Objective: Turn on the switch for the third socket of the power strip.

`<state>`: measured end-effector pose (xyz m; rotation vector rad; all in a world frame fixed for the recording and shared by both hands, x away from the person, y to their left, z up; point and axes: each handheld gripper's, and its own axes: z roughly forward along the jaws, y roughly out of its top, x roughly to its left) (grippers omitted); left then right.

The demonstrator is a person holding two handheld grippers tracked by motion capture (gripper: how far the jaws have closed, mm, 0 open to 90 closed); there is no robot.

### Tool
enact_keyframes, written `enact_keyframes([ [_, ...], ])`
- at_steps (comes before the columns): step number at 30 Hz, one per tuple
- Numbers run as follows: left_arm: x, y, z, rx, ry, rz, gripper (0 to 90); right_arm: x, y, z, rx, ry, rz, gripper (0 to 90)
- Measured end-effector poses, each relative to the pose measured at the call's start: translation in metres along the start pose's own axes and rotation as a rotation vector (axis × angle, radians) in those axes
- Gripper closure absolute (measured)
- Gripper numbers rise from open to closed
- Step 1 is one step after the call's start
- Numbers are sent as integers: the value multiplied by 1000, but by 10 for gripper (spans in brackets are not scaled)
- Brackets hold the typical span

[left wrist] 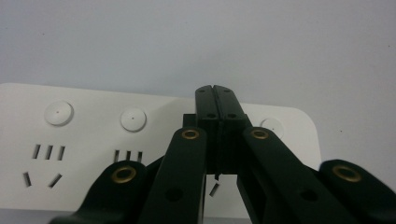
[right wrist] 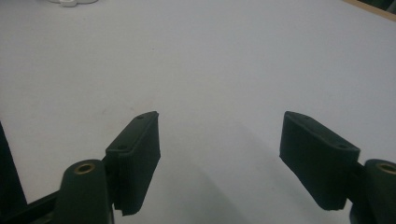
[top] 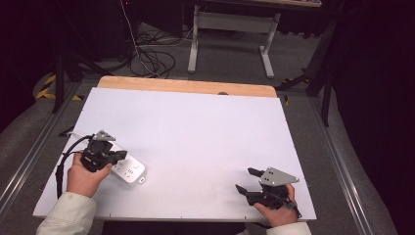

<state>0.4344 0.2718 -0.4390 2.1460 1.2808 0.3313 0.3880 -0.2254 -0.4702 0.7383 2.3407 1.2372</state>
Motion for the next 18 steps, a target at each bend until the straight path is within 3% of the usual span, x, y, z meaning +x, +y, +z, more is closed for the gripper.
enact_keyframes([
  [1,-4,1,2,31,16,25,900,0,0,0,0,2,0,289],
  [7,-6,2,8,51,38,40,900,0,0,0,-1,3,-1,289],
  [18,-5,2,10,35,47,36,900,0,0,0,0,4,0,289],
])
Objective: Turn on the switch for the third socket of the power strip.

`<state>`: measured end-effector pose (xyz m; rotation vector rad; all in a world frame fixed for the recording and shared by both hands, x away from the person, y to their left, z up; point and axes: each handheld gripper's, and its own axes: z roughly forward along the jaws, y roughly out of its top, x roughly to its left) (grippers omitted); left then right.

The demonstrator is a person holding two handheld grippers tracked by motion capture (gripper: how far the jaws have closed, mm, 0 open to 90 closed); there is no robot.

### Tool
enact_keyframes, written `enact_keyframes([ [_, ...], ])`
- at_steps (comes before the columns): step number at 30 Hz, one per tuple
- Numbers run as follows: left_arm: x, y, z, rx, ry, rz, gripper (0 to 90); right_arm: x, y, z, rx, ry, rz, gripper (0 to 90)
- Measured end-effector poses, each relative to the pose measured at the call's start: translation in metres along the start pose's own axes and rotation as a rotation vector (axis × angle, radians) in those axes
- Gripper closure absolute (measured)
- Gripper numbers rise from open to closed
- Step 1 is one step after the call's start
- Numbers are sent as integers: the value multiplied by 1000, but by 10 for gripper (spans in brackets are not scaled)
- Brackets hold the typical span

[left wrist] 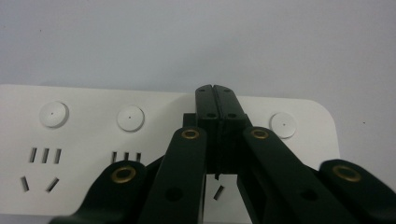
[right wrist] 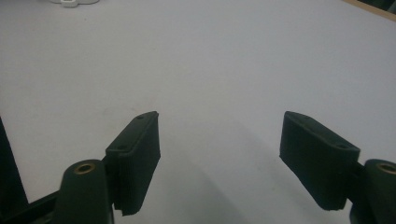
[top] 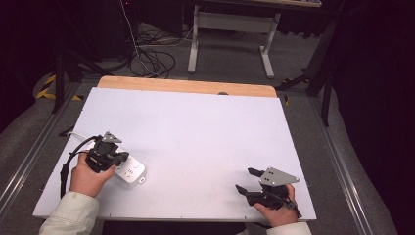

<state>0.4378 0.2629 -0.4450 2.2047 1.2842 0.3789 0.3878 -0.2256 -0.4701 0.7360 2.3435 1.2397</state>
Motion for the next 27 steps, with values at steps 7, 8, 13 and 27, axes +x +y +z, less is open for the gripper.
enact_keyframes([
  [7,0,0,1,-5,0,-3,900,0,0,0,0,0,-1,289],
  [8,0,-1,1,-6,-1,-4,900,0,0,0,0,0,-1,289],
  [13,0,-2,1,-12,-2,-10,900,0,0,0,-2,2,0,289],
  [27,-2,-3,2,-24,20,3,900,1,0,-1,-2,3,-2,289],
])
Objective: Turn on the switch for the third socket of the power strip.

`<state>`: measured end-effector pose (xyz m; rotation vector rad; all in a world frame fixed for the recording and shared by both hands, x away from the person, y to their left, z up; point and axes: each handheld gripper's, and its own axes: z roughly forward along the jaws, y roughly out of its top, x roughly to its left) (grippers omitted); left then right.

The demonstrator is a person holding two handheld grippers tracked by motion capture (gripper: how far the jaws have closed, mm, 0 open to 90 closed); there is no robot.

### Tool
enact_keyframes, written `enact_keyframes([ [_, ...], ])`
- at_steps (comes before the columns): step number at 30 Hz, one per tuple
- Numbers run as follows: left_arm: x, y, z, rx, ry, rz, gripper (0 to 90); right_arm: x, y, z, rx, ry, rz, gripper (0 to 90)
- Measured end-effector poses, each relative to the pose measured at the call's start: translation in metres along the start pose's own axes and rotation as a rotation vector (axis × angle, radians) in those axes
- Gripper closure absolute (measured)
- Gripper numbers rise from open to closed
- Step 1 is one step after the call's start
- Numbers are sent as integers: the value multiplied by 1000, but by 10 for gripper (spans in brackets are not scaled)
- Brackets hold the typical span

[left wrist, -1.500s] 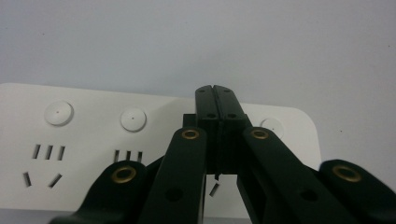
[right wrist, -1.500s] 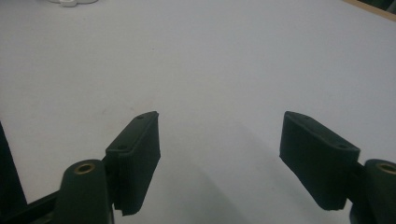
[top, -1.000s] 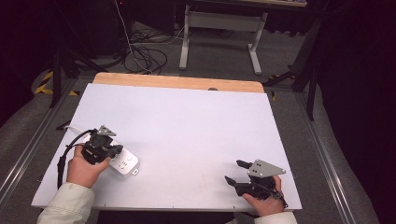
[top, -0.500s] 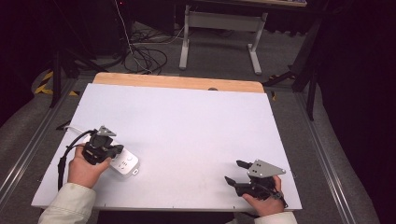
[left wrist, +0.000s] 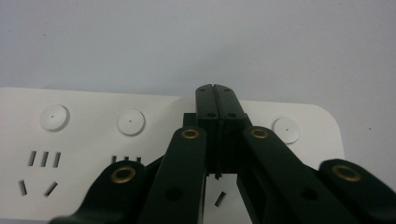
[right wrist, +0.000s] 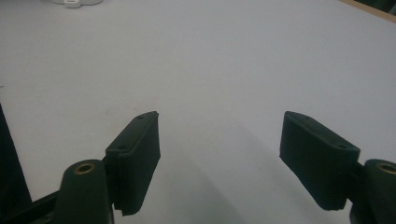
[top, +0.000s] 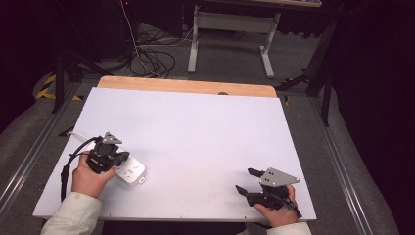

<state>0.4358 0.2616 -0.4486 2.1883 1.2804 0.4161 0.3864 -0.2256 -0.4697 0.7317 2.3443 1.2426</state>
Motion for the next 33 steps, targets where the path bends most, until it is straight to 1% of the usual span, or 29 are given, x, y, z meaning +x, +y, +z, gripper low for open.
enact_keyframes([
  [4,1,-1,0,-6,-9,-6,900,0,0,0,-1,1,-1,289],
  [6,1,-2,1,-10,-1,5,900,0,0,0,-1,1,-1,289],
  [8,1,-2,1,-13,1,9,900,0,0,0,-1,2,-2,289],
  [12,2,-4,1,-25,-13,4,900,0,0,-1,-1,3,-3,289],
  [14,3,-5,1,-26,-12,9,900,-1,0,-1,-5,3,0,289],
  [17,2,-5,1,-24,-14,-1,900,-1,0,-1,-7,2,-3,289],
  [18,2,-5,1,-24,-13,2,900,-1,0,-1,-7,2,-3,289],
  [19,2,-5,2,-22,-18,-4,900,0,0,-1,-2,5,-1,289],
  [27,0,-3,2,-9,9,1,900,0,0,-1,-2,4,-5,289],
  [30,0,-3,3,-5,6,-3,900,0,0,-1,-1,5,-2,289],
  [32,-2,-2,3,-3,14,9,900,0,0,-1,-2,5,-5,289],
  [33,-1,-2,3,0,8,5,900,0,-1,0,1,6,-1,289],
])
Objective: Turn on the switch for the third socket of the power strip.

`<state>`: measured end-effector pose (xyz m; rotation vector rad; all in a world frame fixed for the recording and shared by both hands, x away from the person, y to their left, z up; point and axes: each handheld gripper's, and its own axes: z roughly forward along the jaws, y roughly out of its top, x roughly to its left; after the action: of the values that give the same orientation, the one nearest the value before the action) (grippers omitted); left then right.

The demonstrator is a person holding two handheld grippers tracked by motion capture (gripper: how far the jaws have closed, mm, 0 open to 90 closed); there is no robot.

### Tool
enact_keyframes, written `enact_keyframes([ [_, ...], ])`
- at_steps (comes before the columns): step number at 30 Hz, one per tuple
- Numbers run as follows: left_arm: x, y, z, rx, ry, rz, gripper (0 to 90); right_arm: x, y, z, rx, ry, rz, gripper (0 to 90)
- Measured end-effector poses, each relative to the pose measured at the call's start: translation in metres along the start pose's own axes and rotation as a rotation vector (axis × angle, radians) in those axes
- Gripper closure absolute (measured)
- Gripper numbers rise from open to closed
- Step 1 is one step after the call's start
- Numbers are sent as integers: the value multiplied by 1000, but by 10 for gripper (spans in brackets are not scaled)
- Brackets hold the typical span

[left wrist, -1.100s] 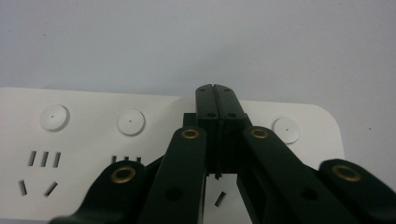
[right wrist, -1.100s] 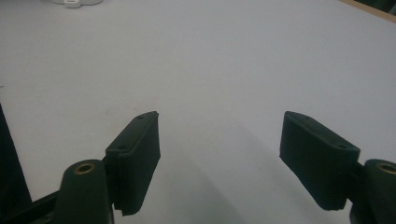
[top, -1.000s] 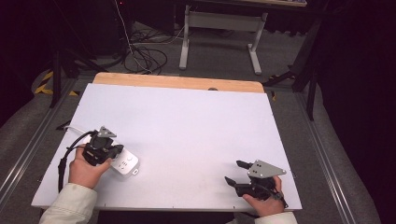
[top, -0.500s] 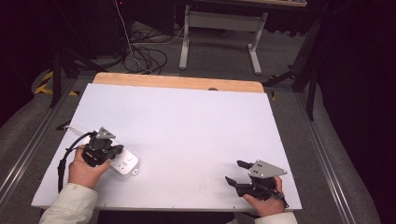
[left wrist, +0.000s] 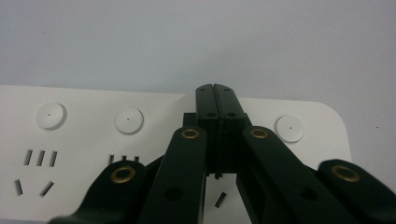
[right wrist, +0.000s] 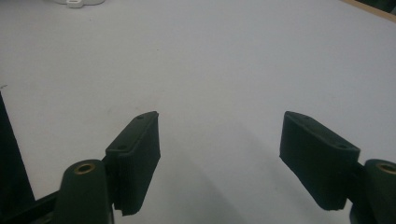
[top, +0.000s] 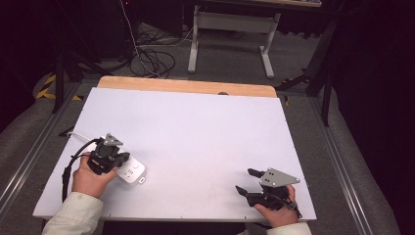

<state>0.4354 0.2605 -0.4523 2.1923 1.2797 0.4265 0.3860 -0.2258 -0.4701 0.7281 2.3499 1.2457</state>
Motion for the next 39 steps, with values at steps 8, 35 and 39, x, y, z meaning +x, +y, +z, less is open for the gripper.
enact_keyframes([
  [8,-10,9,-13,-31,79,28,900,0,0,2,4,-1,-3,289],
  [35,-18,17,-38,-91,-26,88,698,-1,-1,2,7,-1,2,289],
  [39,-20,18,-46,-141,-45,94,552,-1,0,2,7,-1,2,289],
])
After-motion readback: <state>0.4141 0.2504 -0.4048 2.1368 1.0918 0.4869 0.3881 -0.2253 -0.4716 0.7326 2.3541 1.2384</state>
